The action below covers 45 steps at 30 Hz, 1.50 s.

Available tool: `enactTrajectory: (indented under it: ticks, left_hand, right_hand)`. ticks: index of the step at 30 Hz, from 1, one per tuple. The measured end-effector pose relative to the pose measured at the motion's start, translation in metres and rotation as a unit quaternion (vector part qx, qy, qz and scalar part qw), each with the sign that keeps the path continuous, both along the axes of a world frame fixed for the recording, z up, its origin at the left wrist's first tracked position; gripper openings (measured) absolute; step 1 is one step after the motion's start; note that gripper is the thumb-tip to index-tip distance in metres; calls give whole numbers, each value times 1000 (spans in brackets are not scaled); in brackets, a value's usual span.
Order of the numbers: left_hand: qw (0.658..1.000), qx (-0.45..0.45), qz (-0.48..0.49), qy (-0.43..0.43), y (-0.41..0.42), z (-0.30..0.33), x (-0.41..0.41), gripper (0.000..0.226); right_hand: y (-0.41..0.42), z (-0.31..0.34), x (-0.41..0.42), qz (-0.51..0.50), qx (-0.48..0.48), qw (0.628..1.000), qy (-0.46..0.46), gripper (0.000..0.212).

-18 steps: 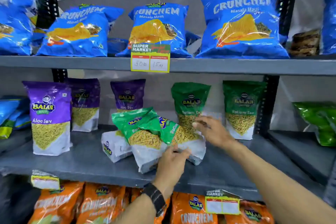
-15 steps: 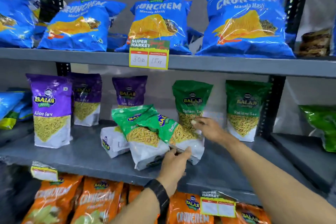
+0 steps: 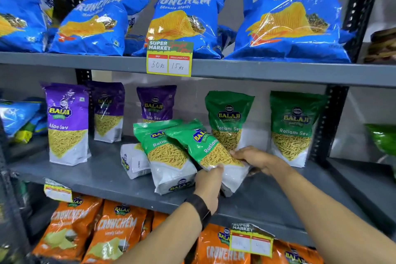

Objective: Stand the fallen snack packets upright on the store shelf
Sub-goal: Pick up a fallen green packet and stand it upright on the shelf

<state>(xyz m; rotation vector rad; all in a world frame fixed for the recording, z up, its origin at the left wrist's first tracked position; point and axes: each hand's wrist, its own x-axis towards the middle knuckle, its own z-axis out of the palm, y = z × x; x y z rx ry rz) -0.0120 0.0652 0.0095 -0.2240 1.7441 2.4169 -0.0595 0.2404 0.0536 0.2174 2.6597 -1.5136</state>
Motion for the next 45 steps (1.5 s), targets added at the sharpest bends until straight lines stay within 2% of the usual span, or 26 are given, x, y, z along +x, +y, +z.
enactTrajectory:
  ticks: [3, 7, 8, 11, 14, 17, 20, 24, 29, 30, 35, 40, 45]
  left_hand:
    - [998, 27, -51, 39, -18, 6, 22, 43]
    - [990, 15, -80, 111, -59, 8, 41, 33]
    - [990, 4, -78, 116, -70, 6, 41, 35]
    - [985, -22, -98, 141, -107, 0, 31, 43]
    - [975, -63, -127, 171, -145, -1, 22, 18]
    - [965, -89, -140, 204, -177, -1, 12, 11]
    - [955, -75, -165, 235, -198, 0, 11, 26]
    - [943, -77, -179, 269, -214, 0, 17, 20]
    - [936, -91, -175, 290, -222, 2, 34, 63]
    - [935, -89, -178, 292, -222, 2, 35, 62]
    - [932, -80, -196, 296, -215, -1, 36, 17]
    - [933, -77, -183, 302, -194, -3, 41, 16]
    - [922, -123, -199, 309, -133, -1, 29, 12]
  right_hand:
    - [2, -4, 26, -5, -56, 997, 59, 26]
    - [-18, -6, 64, -13, -113, 982, 151, 57]
    - [-26, -6, 72, -9, -121, 979, 161, 55]
    - [-51, -5, 93, 34, -158, 974, 157, 23]
    - [-84, -10, 106, 49, -171, 967, 185, 23]
    - [-116, -22, 112, 23, -166, 955, 243, 25]
    - [-139, -35, 118, -1, -178, 941, 287, 30]
    - [-157, -43, 133, -11, -196, 929, 314, 32]
    - [-167, -45, 153, -26, -208, 921, 328, 39]
    - [-168, -46, 155, -26, -208, 921, 329, 38]
    - [-162, -44, 165, -24, -199, 925, 322, 32]
    - [-145, -43, 167, -25, -197, 926, 320, 32]
    - [-93, -41, 162, -72, -169, 940, 289, 28]
